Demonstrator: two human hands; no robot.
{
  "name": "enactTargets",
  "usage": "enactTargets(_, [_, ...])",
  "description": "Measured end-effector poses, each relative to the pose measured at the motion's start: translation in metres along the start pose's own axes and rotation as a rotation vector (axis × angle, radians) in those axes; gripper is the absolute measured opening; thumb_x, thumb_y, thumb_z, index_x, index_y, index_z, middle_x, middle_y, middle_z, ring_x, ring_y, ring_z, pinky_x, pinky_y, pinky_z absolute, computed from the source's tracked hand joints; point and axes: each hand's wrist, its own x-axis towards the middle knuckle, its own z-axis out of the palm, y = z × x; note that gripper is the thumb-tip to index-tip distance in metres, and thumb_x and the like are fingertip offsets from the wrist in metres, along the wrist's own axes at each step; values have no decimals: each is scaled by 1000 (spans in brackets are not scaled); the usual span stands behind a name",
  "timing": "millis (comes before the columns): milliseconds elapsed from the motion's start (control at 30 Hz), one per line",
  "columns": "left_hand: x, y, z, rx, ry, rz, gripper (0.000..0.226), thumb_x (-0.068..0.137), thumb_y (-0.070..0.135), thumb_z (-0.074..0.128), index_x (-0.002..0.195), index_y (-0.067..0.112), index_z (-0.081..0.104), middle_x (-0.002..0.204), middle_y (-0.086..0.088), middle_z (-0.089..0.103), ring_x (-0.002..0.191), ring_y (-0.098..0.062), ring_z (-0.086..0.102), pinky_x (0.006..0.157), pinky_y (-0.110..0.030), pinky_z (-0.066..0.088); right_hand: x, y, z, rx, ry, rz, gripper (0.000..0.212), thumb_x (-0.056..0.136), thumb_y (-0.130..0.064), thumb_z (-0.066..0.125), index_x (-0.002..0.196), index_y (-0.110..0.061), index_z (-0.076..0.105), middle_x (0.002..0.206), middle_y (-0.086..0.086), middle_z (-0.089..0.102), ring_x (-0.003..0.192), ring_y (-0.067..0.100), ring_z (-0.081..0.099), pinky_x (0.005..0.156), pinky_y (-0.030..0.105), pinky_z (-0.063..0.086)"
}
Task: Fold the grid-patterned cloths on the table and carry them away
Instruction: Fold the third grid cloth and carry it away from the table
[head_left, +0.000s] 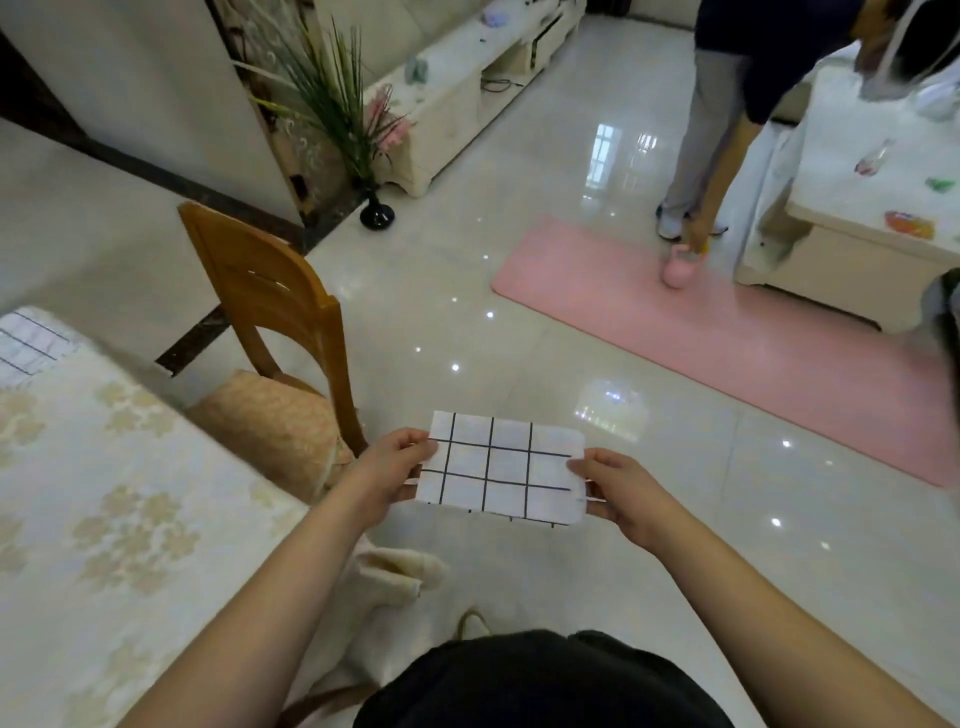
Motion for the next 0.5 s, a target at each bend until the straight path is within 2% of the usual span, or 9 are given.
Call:
enactTargets(133, [24, 17, -5, -57, 42, -7, 18, 93, 21, 62, 109, 15, 66, 110, -20, 68, 95, -30, 64, 83, -44, 54, 31, -27, 5, -31, -17, 2, 10, 94, -9, 55, 91, -12, 64, 81, 2, 72, 72, 16, 68, 63, 28, 56])
enactTargets(167, [30, 21, -5, -79, 44, -14, 19, 93, 19, 61, 111, 13, 66, 111, -21, 68, 94, -28, 65, 83, -44, 55, 40, -34, 5, -41, -21, 3, 10, 94, -9, 56, 91, -12, 64, 83, 3, 72, 73, 17, 68, 64, 29, 56])
enactTargets(333, [68, 45, -1, -157, 69, -36, 20, 95, 13, 58, 113, 8, 64, 103, -16, 68, 85, -23, 64, 61, -30, 55, 93, -67, 0, -57, -46, -1, 9, 94, -11, 56, 95, -11, 66, 90, 7, 71, 83, 21, 67, 71, 33, 56])
enactTargets(433, [93, 66, 1, -179, 113, -45, 19, 95, 13, 57, 112, 7, 63, 104, -17, 68, 89, -27, 64, 72, -38, 57, 131, -90, -3, -74, -82, -1, 9, 94, -10, 56, 93, -11, 65, 91, 8, 70, 85, 24, 66, 78, 39, 56])
enactTargets(500, [110, 81, 3, -204, 151, -55, 17, 95, 13, 57, 110, 7, 63, 102, -18, 67, 86, -26, 63, 73, -37, 56, 155, -109, -5, -86, -105, 6, 9, 94, -10, 56, 92, -12, 65, 92, 9, 70, 85, 25, 65, 81, 41, 56])
